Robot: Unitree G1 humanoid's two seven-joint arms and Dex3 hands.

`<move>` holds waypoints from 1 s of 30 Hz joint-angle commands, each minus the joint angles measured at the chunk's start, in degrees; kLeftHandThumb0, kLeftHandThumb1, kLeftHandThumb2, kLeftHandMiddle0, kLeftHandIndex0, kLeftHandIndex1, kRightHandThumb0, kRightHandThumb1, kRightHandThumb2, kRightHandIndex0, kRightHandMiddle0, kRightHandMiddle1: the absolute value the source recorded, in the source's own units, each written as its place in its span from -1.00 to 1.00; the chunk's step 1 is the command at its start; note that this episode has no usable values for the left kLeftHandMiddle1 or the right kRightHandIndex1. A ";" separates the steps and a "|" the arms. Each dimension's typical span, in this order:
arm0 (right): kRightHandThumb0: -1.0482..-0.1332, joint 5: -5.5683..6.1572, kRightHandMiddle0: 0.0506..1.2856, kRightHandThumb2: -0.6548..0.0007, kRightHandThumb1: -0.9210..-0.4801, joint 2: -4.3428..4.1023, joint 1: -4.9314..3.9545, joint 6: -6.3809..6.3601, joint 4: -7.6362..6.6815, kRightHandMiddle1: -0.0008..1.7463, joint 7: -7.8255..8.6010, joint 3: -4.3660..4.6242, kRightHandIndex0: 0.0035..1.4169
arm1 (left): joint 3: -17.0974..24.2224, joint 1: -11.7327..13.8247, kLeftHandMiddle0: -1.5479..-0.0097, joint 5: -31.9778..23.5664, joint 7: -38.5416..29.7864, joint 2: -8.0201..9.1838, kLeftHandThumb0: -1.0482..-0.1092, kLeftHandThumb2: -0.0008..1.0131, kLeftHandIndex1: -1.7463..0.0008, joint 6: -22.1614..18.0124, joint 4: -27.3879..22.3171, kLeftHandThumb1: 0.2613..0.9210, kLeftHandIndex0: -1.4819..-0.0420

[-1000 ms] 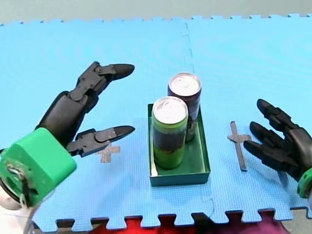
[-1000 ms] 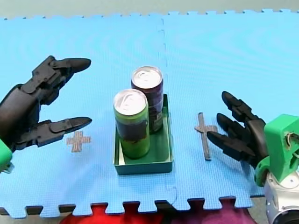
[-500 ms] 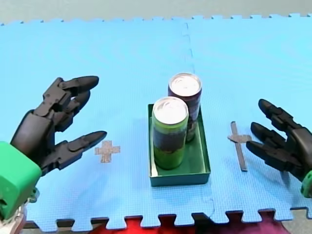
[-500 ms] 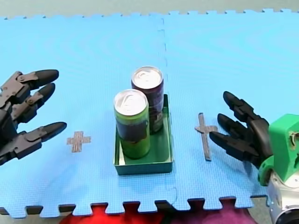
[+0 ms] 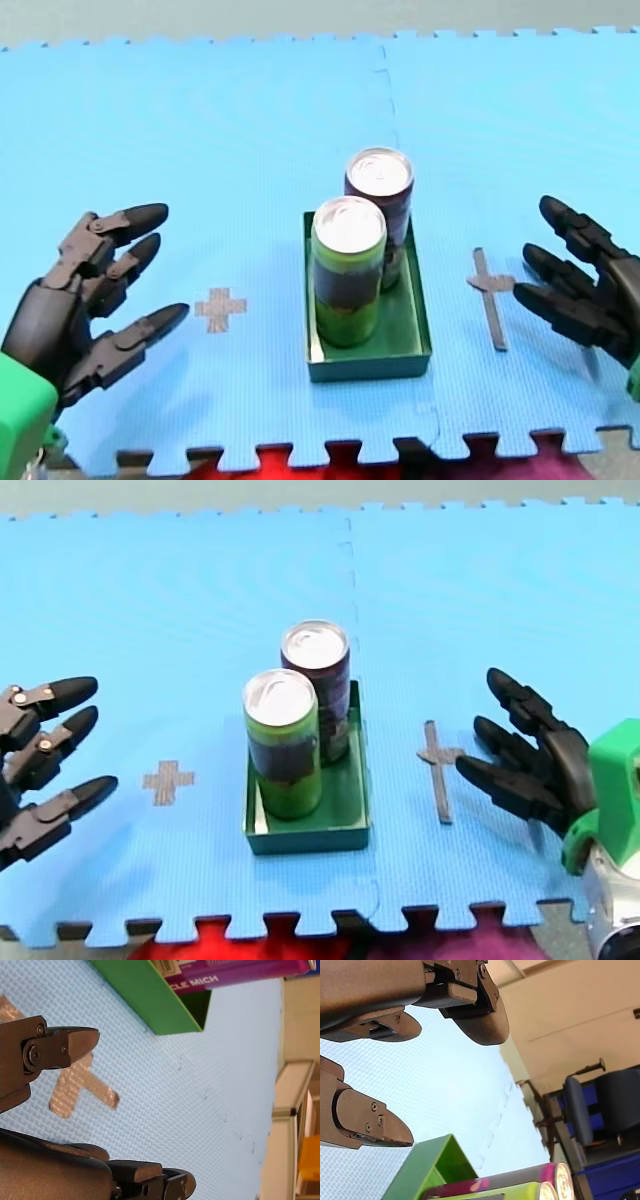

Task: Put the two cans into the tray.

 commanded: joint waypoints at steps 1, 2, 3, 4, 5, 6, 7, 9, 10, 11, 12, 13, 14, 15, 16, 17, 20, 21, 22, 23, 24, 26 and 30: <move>-1.00 0.26 -0.77 0.58 -1.00 -0.45 -0.22 -0.63 -0.06 -0.99 0.33 -0.26 -0.68 | 0.44 -0.39 0.54 -0.66 -0.42 -0.02 -1.00 -0.94 0.98 -1.75 2.42 1.00 0.79; -1.00 0.36 -0.77 0.58 -1.00 -0.45 -0.21 -0.82 -0.13 -0.99 0.61 -0.33 -0.68 | 0.48 -0.67 0.54 -0.81 -0.53 -0.28 -1.00 -0.94 0.98 -2.73 3.83 1.00 0.79; -1.00 0.45 -0.77 0.58 -1.00 -0.47 -0.24 -0.98 -0.21 -0.99 0.91 -0.37 -0.68 | 0.43 -0.95 0.54 -0.76 -0.46 -0.59 -1.00 -0.94 0.98 -3.69 5.20 1.00 0.78; -1.00 0.51 -0.77 0.58 -1.00 -0.50 -0.26 -1.13 -0.31 -0.99 1.22 -0.39 -0.68 | 0.30 -1.19 0.54 -0.53 -0.22 -0.95 -1.00 -0.94 0.98 -4.67 6.51 1.00 0.78; -1.00 0.54 -0.76 0.58 -1.00 -0.52 -0.28 -1.27 -0.40 -0.99 1.48 -0.36 -0.68 | 0.15 -1.41 0.54 -0.23 0.11 -1.29 -1.00 -0.94 0.98 -5.52 7.64 1.00 0.78; -1.00 0.53 -0.77 0.58 -1.00 -0.51 -0.31 -1.39 -0.47 -0.99 1.69 -0.31 -0.68 | -0.13 -1.67 0.54 0.44 0.78 -1.79 -1.00 -0.94 0.98 -6.56 8.90 1.00 0.78; -1.00 0.51 -0.77 0.59 -1.00 -0.45 -0.31 -1.53 -0.56 -0.99 1.82 -0.25 -0.68 | -0.44 -1.91 0.53 1.24 1.56 -2.32 -1.00 -0.94 0.98 -7.58 10.10 1.00 0.77; -1.00 0.47 -0.77 0.59 -1.00 0.00 -0.18 -1.97 -0.92 -1.00 1.84 -0.09 -0.68 | -1.23 -2.86 0.53 3.24 3.87 -3.91 -1.00 -0.93 0.98 -9.71 13.45 1.00 0.77; -1.00 0.45 -0.77 0.59 -1.00 0.37 -0.02 -2.31 -1.27 -1.00 1.77 0.04 -0.68 | -1.58 -3.54 0.52 4.06 5.06 -4.78 -1.00 -0.93 0.98 -10.64 15.51 1.00 0.76; -1.00 0.43 -0.77 0.59 -1.00 0.72 0.17 -2.69 -1.63 -1.00 1.68 0.18 -0.67 | -1.80 -4.24 0.52 4.65 5.99 -5.44 -1.00 -0.92 0.98 -11.42 17.51 1.00 0.76; -1.00 0.44 -0.77 0.59 -1.00 1.10 0.53 -3.38 -2.26 -1.00 1.68 0.34 -0.67 | -1.84 -5.16 0.52 4.85 6.47 -5.84 -1.00 -0.91 0.98 -12.22 19.88 1.00 0.76; -1.00 0.52 -0.77 0.60 -1.00 1.56 1.22 -4.73 -3.36 -1.00 1.99 0.56 -0.67 | -1.69 -6.42 0.51 4.73 6.55 -6.03 -1.00 -0.91 0.98 -13.26 22.87 1.00 0.75; -1.00 0.62 -0.77 0.60 -1.00 2.05 2.13 -6.40 -4.81 -1.00 2.47 0.86 -0.67 | -1.57 -7.39 0.51 4.55 6.44 -6.13 -1.00 -0.90 0.98 -14.26 25.26 1.00 0.75; -1.00 0.72 -0.77 0.60 -1.00 2.41 2.82 -7.59 -5.95 -1.00 2.83 1.10 -0.67 | -1.48 -8.06 0.51 4.42 6.34 -6.21 -1.00 -0.90 0.98 -15.05 26.88 1.00 0.75; -1.00 0.81 -0.77 0.61 -1.00 2.69 3.37 -8.39 -6.91 -1.00 3.10 1.29 -0.67 | -1.44 -8.50 0.51 4.36 6.31 -6.31 -1.00 -0.89 0.98 -15.64 27.90 1.00 0.74; -1.00 0.96 -0.77 0.61 -1.00 3.07 4.02 -8.94 -8.10 -1.00 3.15 1.46 -0.67 | -1.55 -8.76 0.51 4.47 6.48 -6.59 -1.00 -0.89 0.98 -16.07 28.34 1.00 0.74; -1.00 1.21 -0.77 0.62 -1.00 4.14 5.85 -9.49 -11.45 -1.00 2.87 1.98 -0.66 | -1.79 -9.22 0.50 4.64 6.63 -7.08 -1.00 -0.88 0.98 -17.22 29.21 1.00 0.73; -1.00 1.20 -0.77 0.62 -1.00 4.60 6.62 -9.47 -12.85 -1.00 2.58 2.27 -0.66 | -1.83 -9.37 0.49 4.56 6.50 -7.14 -1.00 -0.88 0.98 -17.63 29.56 1.00 0.73; -1.00 1.13 -0.77 0.63 -1.00 5.08 7.42 -9.33 -14.24 -1.00 2.13 2.60 -0.66 | -1.88 -9.59 0.49 4.47 6.37 -7.23 -1.00 -0.87 0.98 -18.05 30.01 1.00 0.73; -1.00 1.04 -0.77 0.64 -1.00 5.43 8.00 -9.13 -15.27 -1.00 1.72 2.88 -0.66 | -1.91 -9.79 0.49 4.40 6.27 -7.29 -1.00 -0.87 0.98 -18.37 30.42 1.00 0.72; -1.00 0.91 -0.77 0.65 -1.00 5.79 8.56 -8.81 -16.24 -1.00 1.19 3.17 -0.65 | -1.98 -10.00 0.49 4.32 6.21 -7.46 -1.00 -0.87 0.98 -18.63 30.75 1.00 0.72; -1.00 0.69 -0.77 0.66 -1.00 6.15 9.36 -8.06 -17.72 -1.00 0.25 3.60 -0.65 | -2.17 -10.31 0.49 4.29 6.26 -7.88 -1.00 -0.87 0.98 -19.02 31.18 1.00 0.71; -1.00 0.27 -0.77 0.71 -1.00 6.24 10.33 -6.12 -19.92 -1.00 -1.79 4.40 -0.64 | -2.16 -11.01 0.48 3.71 5.93 -8.35 -1.00 -0.86 0.98 -20.18 32.53 1.00 0.70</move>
